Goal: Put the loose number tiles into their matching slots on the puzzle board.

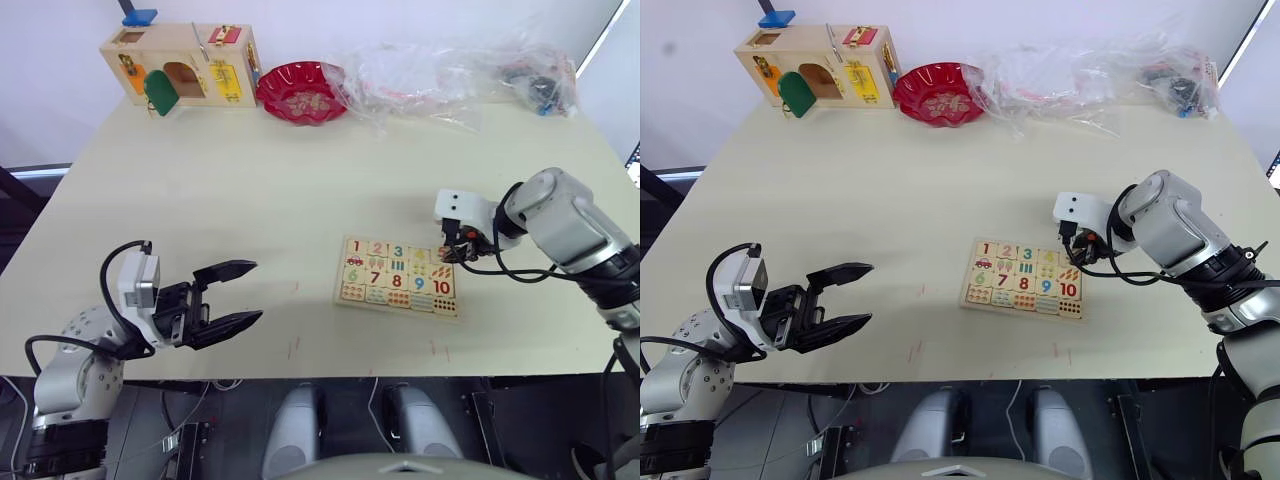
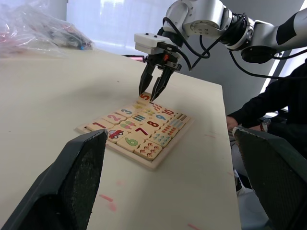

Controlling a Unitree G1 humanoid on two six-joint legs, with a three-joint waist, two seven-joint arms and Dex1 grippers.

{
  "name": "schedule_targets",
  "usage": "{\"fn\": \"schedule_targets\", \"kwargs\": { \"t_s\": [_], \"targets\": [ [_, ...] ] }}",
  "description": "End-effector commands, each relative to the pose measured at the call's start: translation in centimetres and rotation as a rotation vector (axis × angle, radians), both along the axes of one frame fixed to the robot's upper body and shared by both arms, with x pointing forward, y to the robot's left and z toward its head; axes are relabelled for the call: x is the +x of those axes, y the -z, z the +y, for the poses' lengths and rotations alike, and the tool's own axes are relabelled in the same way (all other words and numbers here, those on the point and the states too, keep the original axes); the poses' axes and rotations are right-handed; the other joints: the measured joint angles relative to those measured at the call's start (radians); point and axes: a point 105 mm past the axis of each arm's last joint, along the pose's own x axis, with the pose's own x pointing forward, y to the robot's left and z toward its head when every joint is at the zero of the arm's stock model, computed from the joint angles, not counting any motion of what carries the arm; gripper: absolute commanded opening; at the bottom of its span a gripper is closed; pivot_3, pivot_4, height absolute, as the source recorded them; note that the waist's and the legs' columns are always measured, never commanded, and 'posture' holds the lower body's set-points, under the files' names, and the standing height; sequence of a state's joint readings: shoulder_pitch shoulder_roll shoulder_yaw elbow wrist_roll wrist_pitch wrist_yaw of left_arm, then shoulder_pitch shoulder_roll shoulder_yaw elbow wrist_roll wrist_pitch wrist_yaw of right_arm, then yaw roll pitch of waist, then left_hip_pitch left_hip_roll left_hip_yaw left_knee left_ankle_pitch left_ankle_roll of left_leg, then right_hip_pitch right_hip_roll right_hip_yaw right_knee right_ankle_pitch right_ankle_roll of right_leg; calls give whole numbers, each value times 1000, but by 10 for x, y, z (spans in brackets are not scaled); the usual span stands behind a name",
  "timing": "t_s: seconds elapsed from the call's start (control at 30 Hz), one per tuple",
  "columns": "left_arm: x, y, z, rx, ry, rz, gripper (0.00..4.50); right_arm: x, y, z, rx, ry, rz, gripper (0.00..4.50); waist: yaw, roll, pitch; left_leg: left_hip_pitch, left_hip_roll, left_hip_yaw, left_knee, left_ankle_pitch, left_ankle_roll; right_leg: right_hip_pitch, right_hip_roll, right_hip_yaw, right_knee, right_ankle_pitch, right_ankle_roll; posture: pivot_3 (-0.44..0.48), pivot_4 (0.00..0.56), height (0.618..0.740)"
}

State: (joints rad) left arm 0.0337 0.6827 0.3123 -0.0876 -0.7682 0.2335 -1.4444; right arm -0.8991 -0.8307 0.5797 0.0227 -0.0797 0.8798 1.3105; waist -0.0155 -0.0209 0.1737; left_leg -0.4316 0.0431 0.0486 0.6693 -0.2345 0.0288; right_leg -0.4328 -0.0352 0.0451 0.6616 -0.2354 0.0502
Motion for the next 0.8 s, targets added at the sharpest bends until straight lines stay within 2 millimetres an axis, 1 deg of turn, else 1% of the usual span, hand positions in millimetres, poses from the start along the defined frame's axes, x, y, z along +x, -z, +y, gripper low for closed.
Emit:
{"fn": "schedule_targets", "kwargs": {
  "t_s": [0.03,0.5,0.8],
  "targets": [
    [-1,-5,3,4,-2,-31,4500,1,-3,-2,-13,-7,-23,956,0,0,0,0,0,0,0,0,0,0,0,0,0,0,0,0,150,740],
    [-2,-5,0,2,-1,-29,4500,-1,1,-6,-25,-15,-16,956,0,0,0,0,0,0,0,0,0,0,0,0,0,0,0,0,150,740],
    [-2,-6,-2,-1,3,-26,4500,-1,1,-3,-15,-16,-15,956,0,0,0,0,0,0,0,0,0,0,0,0,0,0,1,0,150,740]
  ]
}}
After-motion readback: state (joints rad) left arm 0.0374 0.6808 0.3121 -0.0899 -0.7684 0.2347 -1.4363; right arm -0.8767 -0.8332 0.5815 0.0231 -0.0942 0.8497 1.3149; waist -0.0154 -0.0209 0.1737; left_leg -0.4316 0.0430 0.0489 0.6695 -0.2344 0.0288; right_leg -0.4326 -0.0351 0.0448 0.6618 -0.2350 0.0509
